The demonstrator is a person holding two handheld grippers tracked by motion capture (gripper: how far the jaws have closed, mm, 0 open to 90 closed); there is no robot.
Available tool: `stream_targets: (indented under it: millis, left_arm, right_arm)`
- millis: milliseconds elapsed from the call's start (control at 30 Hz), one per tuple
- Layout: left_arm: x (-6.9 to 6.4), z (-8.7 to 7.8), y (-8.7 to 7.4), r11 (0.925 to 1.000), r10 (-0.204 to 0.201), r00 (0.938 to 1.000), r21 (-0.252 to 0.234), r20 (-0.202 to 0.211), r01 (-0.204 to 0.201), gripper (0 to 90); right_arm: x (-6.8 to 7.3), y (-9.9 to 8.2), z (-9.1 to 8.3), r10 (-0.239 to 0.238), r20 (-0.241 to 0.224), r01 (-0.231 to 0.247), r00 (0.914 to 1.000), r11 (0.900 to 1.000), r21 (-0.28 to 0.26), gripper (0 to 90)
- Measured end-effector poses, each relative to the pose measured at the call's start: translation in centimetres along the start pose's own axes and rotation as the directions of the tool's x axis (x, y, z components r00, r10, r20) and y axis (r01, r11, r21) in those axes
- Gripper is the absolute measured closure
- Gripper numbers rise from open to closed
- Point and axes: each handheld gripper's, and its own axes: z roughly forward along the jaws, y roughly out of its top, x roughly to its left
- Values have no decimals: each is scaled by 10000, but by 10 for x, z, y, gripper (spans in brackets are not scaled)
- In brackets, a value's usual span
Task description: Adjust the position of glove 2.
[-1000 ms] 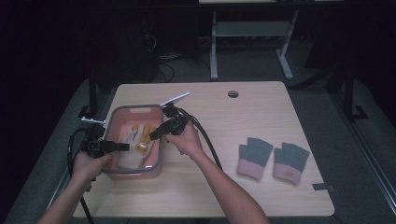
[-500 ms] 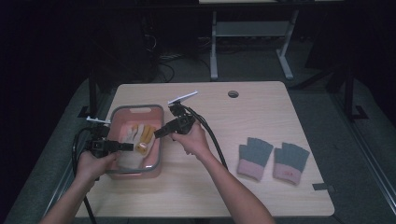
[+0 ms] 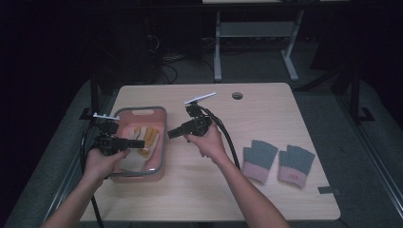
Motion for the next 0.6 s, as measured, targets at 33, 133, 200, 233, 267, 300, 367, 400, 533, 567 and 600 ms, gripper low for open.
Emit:
stream_targets:
  millis: [33,133,200,233,267,300,367,400,533,567,600]
  left_arm:
    - [-2,0,1,10000,37,10000,-12,56,-37,551]
    - [-8,2,3,9998,190,9996,6,201,-190,545]
    - [-13,4,4,9997,229,9994,-2,270,-229,541]
    - [-15,5,5,9995,314,9991,-6,286,-314,540]
    - [-17,6,6,9994,358,9988,9,331,-358,540]
    - [-19,7,7,9992,393,9986,11,367,-394,539]
    - [-24,9,9,9989,463,9979,-7,451,-463,536]
    - [-26,9,10,9986,529,9974,2,491,-530,533]
    - [-36,13,12,9976,694,9956,-47,632,-692,525]
    - [-37,13,13,9971,755,9949,-53,669,-753,524]
    - [-40,15,14,9970,780,9943,-31,730,-780,524]
  right_arm:
    - [-1,-1,-3,-2,42,2,10000,10000,-25,663]
    - [-5,-5,-10,13,115,-12,9999,9999,-103,653]
    - [-8,-7,-16,43,150,-40,9999,9998,-169,648]
    - [-9,-8,-18,83,182,-80,9998,9998,-201,646]
    - [-11,-10,-21,146,196,-142,9997,9997,-216,645]
    - [-12,-11,-23,149,237,-142,9996,9995,-270,643]
    - [-14,-13,-28,188,268,-179,9995,9993,-326,639]
    - [-15,-15,-31,219,290,-209,9993,9992,-353,638]
    - [-18,-19,-39,264,365,-247,9990,9985,-488,633]
    - [-20,-20,-42,251,390,-231,9989,9985,-503,631]
    - [-21,-22,-44,279,403,-259,9988,9984,-511,629]
